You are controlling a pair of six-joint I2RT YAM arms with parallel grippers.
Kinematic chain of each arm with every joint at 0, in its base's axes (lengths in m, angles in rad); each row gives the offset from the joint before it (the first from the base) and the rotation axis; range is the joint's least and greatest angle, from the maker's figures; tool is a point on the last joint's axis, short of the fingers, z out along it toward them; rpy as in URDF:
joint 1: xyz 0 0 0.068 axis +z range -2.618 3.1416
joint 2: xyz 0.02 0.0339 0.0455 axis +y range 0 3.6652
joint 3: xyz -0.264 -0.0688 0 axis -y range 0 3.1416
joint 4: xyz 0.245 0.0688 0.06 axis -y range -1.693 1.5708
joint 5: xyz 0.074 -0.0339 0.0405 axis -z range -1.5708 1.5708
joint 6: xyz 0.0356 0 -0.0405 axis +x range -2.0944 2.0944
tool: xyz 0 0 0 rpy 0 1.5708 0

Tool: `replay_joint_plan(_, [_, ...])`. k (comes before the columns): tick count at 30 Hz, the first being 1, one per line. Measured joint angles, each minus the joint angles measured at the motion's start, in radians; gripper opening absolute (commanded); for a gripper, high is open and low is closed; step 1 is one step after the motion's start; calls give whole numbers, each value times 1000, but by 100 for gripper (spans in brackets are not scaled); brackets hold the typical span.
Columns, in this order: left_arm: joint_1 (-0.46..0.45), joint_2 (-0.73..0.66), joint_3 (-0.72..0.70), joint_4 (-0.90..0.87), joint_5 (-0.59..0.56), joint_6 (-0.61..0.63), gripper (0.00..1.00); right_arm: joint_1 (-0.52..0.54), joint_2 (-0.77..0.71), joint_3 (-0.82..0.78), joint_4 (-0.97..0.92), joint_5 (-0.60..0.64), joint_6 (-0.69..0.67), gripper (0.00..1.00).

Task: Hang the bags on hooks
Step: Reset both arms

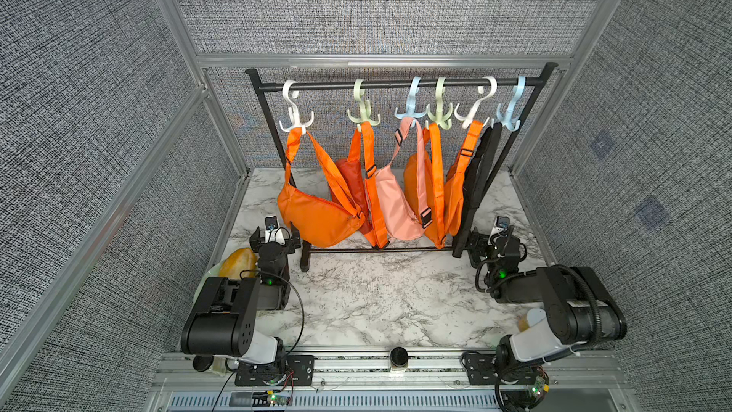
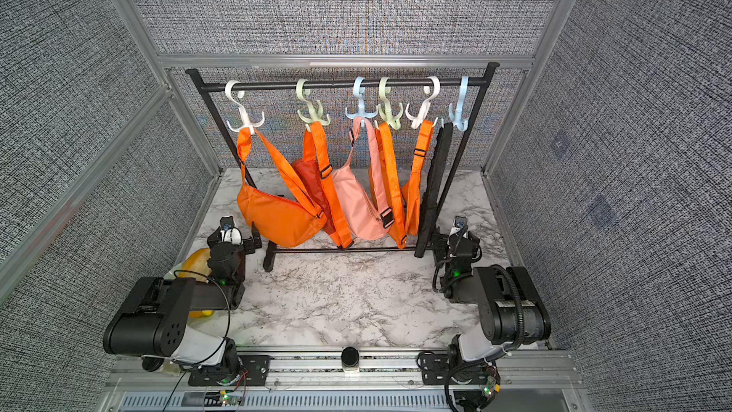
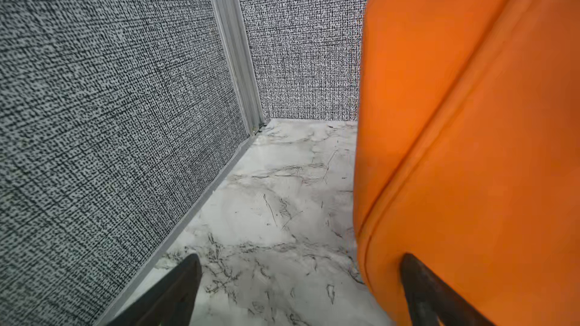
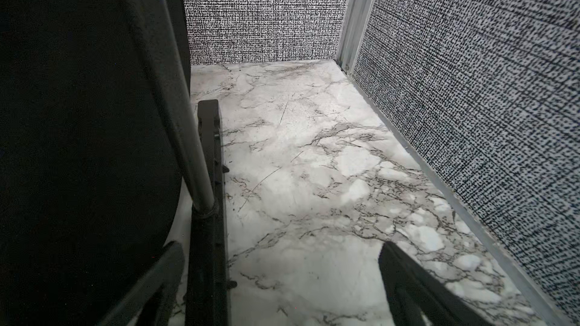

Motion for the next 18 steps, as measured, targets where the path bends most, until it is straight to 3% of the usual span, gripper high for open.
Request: replay_joint_plan(18, [2,-3,-40,16,37,-3,100,0,0,4,-5,-4,0,99])
